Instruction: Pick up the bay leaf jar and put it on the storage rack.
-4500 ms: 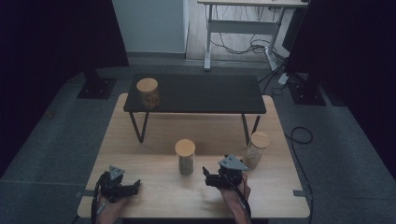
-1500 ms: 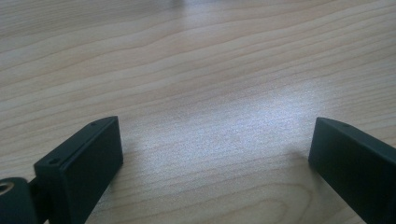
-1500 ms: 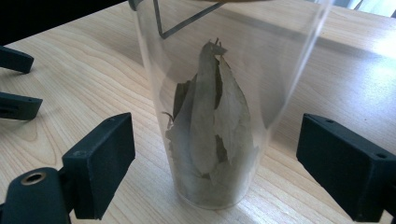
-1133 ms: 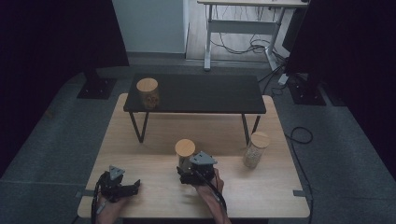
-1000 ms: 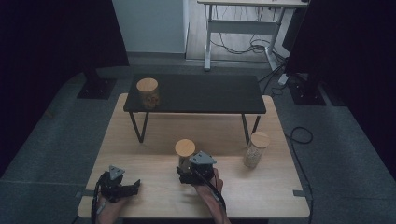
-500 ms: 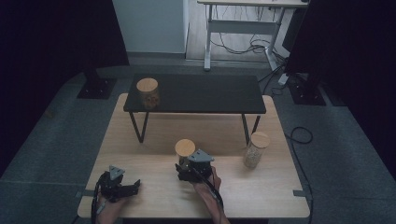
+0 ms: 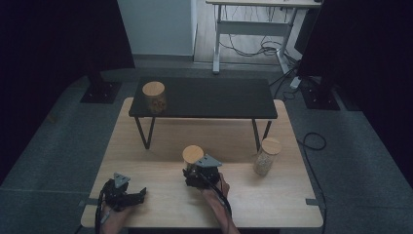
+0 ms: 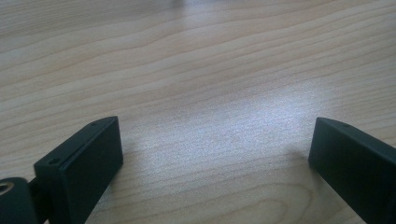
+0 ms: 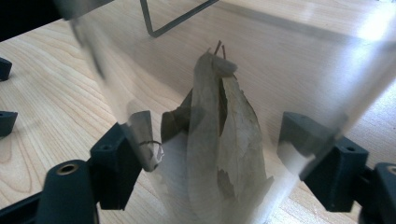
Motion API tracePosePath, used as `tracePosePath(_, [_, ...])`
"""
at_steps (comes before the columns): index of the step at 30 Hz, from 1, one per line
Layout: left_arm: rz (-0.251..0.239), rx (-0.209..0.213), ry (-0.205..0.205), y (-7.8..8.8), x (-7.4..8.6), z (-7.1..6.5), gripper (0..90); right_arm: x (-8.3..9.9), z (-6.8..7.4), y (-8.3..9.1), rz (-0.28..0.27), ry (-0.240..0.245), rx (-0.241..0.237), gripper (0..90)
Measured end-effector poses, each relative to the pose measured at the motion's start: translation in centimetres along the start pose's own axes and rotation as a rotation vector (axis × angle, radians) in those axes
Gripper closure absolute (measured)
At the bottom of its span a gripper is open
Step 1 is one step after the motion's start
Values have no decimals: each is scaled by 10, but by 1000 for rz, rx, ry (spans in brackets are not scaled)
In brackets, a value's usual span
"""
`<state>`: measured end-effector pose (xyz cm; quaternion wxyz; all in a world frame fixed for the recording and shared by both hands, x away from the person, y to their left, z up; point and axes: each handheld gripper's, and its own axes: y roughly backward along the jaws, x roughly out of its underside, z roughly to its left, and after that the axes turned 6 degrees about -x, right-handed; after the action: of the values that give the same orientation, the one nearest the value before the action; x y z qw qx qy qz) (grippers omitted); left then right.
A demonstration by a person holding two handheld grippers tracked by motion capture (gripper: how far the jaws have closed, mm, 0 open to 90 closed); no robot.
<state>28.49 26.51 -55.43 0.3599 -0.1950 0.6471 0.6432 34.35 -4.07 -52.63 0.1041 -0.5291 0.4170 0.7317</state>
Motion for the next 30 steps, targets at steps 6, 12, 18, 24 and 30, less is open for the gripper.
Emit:
tracePosePath(6, [0,0,0,0,0,0,24,-1,1,0,4,9,13,252])
tracePosePath(12, [0,1,-1,0,0,0,24,-1,3,1,10,3,17,253])
tracePosePath(18, [0,1,0,0,0,0,25,-3,4,4,5,1,16,254])
tracePosePath(24, [-1,0,0,0,0,0,24,-9,5,9,-2,8,16,254])
tracePosePath(30, [0,0,-1,0,0,0,25,-15,6,14,-1,21,21,254])
